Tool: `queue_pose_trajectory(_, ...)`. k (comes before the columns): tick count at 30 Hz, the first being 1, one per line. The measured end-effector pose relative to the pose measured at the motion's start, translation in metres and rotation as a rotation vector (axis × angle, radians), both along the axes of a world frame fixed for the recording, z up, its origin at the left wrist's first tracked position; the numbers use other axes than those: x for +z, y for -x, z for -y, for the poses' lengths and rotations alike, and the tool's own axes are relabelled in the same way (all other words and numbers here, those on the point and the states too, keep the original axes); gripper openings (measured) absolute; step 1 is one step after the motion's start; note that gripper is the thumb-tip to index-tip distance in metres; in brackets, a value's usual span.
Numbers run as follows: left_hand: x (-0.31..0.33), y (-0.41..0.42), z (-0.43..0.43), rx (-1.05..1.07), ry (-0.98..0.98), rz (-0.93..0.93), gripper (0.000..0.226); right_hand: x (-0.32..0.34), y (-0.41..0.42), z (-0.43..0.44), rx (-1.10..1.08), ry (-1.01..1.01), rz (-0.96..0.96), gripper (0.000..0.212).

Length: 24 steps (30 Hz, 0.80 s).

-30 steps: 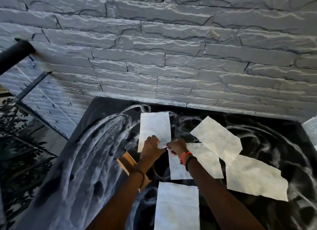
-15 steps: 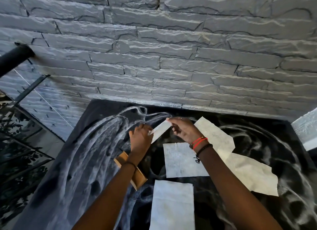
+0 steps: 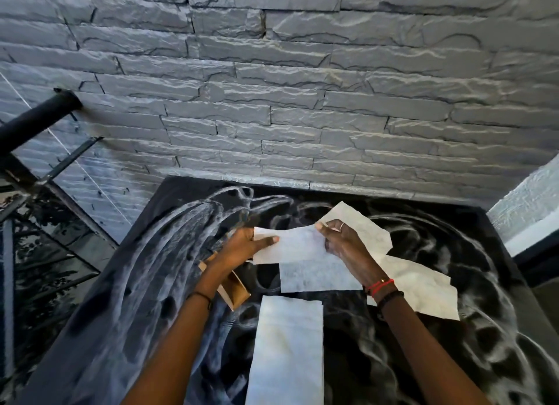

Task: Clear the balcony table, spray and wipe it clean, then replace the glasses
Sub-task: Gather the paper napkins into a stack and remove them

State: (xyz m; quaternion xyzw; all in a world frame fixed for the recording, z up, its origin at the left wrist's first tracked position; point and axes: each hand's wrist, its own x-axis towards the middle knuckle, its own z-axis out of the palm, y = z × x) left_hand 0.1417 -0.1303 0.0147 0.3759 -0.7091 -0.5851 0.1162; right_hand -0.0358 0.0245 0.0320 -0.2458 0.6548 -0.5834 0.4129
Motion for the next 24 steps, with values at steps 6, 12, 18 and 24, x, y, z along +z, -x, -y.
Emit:
queue_pose_trajectory(6,0.000,-0.026,-0.036,-0.108,-0.291,0.084,0.041,-0.007,-0.022,-0.063,0.131,0.008,0.139,0.049)
queue_pose_trajectory(12,-0.007,-0.054,-0.065,-0.228,-0.468,0.208,0.030,-0.019,-0.046,-0.103,0.146,-0.029,0.268,0.055)
queue_pose_trajectory(18,-0.039,-0.060,-0.080,-0.132,-0.420,0.258,0.024,-0.052,-0.063,-0.106,0.088,-0.101,0.233,0.050)
queue_pose_trajectory(24,-0.079,-0.054,-0.088,-0.009,-0.085,0.351,0.033,-0.107,-0.065,-0.085,0.050,-0.245,0.039,0.044)
